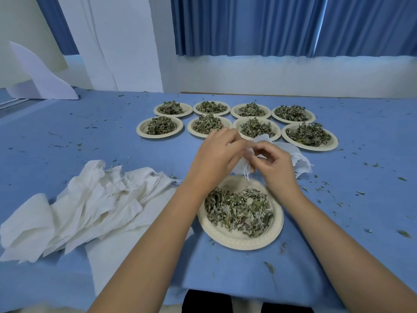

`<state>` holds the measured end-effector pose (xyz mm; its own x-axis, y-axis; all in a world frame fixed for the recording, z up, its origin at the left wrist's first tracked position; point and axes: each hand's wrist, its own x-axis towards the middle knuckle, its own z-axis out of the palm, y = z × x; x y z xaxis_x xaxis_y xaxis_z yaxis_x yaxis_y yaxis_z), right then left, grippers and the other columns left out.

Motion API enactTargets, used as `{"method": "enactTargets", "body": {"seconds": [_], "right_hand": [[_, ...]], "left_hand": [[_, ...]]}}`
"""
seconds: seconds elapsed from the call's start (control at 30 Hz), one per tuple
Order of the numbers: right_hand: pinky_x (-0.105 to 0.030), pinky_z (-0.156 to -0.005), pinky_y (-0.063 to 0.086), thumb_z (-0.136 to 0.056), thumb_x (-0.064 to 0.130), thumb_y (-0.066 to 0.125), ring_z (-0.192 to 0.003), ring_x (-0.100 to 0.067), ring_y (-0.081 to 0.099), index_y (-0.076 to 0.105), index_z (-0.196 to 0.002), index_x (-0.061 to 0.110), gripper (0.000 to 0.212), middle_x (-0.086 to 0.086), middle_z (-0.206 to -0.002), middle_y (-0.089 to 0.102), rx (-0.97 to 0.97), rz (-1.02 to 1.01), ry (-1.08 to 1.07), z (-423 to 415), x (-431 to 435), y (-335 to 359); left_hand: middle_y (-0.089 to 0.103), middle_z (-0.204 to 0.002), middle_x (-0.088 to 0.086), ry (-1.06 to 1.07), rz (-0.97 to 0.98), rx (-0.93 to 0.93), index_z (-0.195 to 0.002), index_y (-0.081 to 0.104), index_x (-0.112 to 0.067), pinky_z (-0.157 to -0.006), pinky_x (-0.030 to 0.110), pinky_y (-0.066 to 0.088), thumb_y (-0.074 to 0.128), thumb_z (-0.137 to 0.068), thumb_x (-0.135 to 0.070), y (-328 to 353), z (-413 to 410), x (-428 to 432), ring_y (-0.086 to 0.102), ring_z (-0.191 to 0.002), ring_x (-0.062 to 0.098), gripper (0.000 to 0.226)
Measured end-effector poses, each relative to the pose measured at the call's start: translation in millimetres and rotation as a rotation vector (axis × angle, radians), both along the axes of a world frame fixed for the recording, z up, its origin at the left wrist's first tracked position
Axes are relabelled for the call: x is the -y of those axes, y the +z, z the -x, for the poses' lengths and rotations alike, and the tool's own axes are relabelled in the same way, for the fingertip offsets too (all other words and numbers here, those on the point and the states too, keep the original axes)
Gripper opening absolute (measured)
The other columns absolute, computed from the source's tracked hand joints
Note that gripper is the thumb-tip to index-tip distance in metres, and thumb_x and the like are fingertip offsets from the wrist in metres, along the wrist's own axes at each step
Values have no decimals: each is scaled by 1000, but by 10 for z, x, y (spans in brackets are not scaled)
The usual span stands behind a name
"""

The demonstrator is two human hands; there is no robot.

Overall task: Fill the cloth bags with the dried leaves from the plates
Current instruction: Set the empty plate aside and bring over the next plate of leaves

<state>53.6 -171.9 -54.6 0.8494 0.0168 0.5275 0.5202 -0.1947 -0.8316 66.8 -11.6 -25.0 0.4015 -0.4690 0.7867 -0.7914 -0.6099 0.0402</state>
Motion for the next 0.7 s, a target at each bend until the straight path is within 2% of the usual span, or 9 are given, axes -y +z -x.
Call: {"method": "enactTargets", "body": {"seconds": [0.07,0.17,0.3,0.4,0.5,0.53,0.6,0.67,0.7], "right_hand": [[-18,-58,48,-85,-5,63,-57,-10,58,69,-87,12,18,1,-72,64,-8,-43,-53,-59,33,-47],[-27,-57,46,-81,-9,61,-59,-16,57,69,-81,12,23,5,-71,64,51,81,-123,-110,83,-70],[-18,-60,44,-74,-13,62,-60,-4,54,71,-81,11,26,6,-74,67,37,136,-182,-126,62,-65],[-19,-62,49,-79,-3,72,-60,-9,58,70,-84,8,13,-2,-77,69,-47,72,-172,-112,13,-93],[-17,-58,49,-80,4,73,-53,-7,57,67,-82,6,7,-4,-72,65,-98,-48,-178,-91,15,-99],[-16,-56,49,-81,4,73,-51,-6,58,65,-81,5,8,-4,-69,64,-109,-83,-176,-81,28,-93],[-17,-55,49,-84,5,70,-51,-7,60,62,-78,9,10,1,-63,63,-131,-151,-169,-67,49,-76],[-16,-56,49,-86,4,67,-54,-8,62,61,-76,13,15,5,-61,64,-151,-208,-159,-50,46,-62],[-15,-56,49,-87,4,66,-56,-8,63,61,-76,13,15,5,-62,64,-160,-231,-145,-42,38,-57]], "left_hand": [[58,-80,6,-38,-46,8,-101,73,-14,-61,33,37,70,-83,-2,-89,-109,31,50,-73,22,22],[58,-86,4,-71,-44,52,-99,73,-17,-66,32,36,71,-85,-9,-179,-232,45,48,-78,20,17],[59,-88,5,-110,-47,83,-92,74,-17,-67,34,38,70,-87,-20,-205,-291,43,50,-79,22,7],[61,-84,8,-36,89,96,-86,75,-9,-65,33,39,69,-88,-20,-232,-267,37,54,-76,25,13],[59,-80,8,30,274,87,-85,72,-5,-65,27,39,68,-89,-18,-231,-234,11,52,-75,19,14],[59,-78,4,-15,288,21,-85,71,-6,-64,23,39,68,-89,-21,-250,-223,-2,51,-73,14,16],[62,-75,-5,-115,252,-278,-91,68,-12,-63,15,41,67,-88,-34,-279,-182,-8,53,-66,4,23],[65,-77,-11,-105,164,-545,-96,63,-19,-63,16,46,69,-83,-46,-312,-162,40,58,-68,2,30],[66,-80,-11,-83,129,-600,-97,61,-21,-65,19,49,71,-82,-47,-331,-162,70,60,-71,0,31]]}}
